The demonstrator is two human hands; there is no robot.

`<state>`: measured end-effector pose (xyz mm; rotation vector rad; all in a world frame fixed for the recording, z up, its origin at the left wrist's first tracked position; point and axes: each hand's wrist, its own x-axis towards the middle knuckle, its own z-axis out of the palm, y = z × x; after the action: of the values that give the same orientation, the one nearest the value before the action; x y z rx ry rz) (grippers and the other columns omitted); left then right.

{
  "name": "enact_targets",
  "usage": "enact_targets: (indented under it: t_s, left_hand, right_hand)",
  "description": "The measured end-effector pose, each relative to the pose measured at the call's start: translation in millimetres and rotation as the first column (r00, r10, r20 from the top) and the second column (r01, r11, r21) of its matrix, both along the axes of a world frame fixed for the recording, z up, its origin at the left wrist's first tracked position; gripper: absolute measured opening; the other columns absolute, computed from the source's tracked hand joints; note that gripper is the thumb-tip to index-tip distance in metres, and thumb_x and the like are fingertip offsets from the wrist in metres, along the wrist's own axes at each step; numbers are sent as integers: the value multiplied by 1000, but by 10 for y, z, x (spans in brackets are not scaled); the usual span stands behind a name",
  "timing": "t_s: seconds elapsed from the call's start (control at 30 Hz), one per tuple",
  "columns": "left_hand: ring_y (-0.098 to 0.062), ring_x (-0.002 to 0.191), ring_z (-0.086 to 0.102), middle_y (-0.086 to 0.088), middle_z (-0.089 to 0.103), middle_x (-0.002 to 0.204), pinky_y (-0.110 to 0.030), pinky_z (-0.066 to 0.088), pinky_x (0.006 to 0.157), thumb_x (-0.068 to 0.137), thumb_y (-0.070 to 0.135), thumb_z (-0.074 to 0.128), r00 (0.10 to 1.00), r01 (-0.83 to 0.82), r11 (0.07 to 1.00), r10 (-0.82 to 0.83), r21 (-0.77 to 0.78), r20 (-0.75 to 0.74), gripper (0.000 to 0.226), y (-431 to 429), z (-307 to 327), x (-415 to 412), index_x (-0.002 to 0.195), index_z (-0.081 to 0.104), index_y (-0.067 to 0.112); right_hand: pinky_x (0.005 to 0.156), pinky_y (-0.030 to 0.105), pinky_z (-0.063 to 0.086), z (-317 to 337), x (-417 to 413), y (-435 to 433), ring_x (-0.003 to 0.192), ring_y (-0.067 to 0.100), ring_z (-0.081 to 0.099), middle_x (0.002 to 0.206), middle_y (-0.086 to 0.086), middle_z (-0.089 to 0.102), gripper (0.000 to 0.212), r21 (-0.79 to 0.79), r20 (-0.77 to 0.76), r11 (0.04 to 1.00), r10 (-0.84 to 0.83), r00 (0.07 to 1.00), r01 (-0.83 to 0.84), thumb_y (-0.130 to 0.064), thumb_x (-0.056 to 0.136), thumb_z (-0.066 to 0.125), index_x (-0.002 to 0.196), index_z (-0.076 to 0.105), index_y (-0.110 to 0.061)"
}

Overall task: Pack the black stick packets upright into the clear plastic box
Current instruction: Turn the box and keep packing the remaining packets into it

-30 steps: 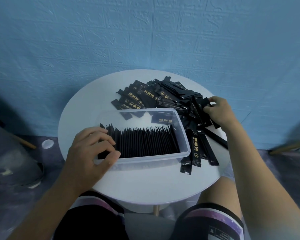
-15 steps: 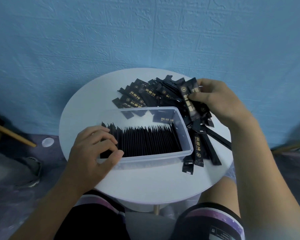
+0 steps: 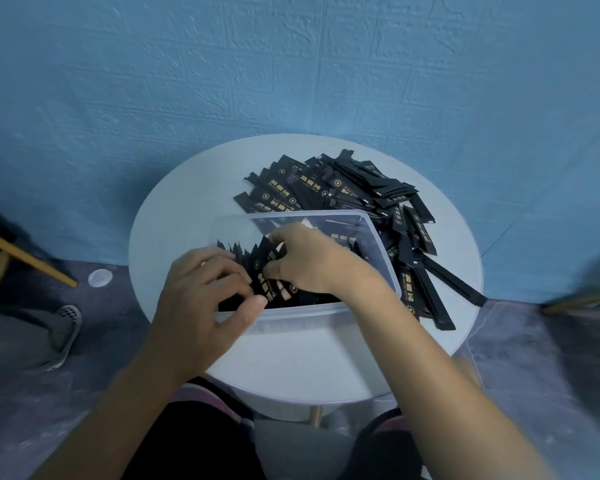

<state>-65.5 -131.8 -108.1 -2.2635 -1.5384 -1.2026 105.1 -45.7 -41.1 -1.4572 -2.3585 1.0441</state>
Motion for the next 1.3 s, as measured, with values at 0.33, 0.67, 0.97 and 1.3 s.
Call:
enact_targets:
  t_s: [0.33,0.67,0.97,1.3]
  left_hand:
    - [-25,102,63,4,70,87,-47,45,95,90,36,59,1000,-1,1000,1,16,-8,32,13,-9,-1,73,73,13]
    - [-22,103,62,3,70,86,-41,44,96,91,36,58,1000,-5,1000,5,6,-3,34,5,2,-1,72,72,12]
    - [-23,104,62,3,70,86,-44,45,95,90,36,58,1000,1,1000,-1,-4,9,32,0,4,3,74,73,13]
    - [-19,105,60,7,72,86,-42,44,96,93,36,58,1000,25,1000,-25,-5,6,33,-2,10,-15,76,79,17]
  right_hand:
    - [59,34,57,8,-23,-11,59,20,70,67,7,74,25,-234,-100,972,-12,995,-12,-24,97,64,80,68,-5]
    - [61,30,52,17,-104,-31,53,16,64,58,-3,70,28,-117,65,993,19,998,-11,-32,93,66,75,67,-10]
    - [63,33,50,6,-109,-25,55,16,58,62,1,72,32,-100,92,995,31,995,-22,-35,91,67,74,68,-9]
    - [55,30,36,0,-81,2,61,19,56,60,0,58,44,41,140,999,-39,989,34,-50,89,68,69,51,-15]
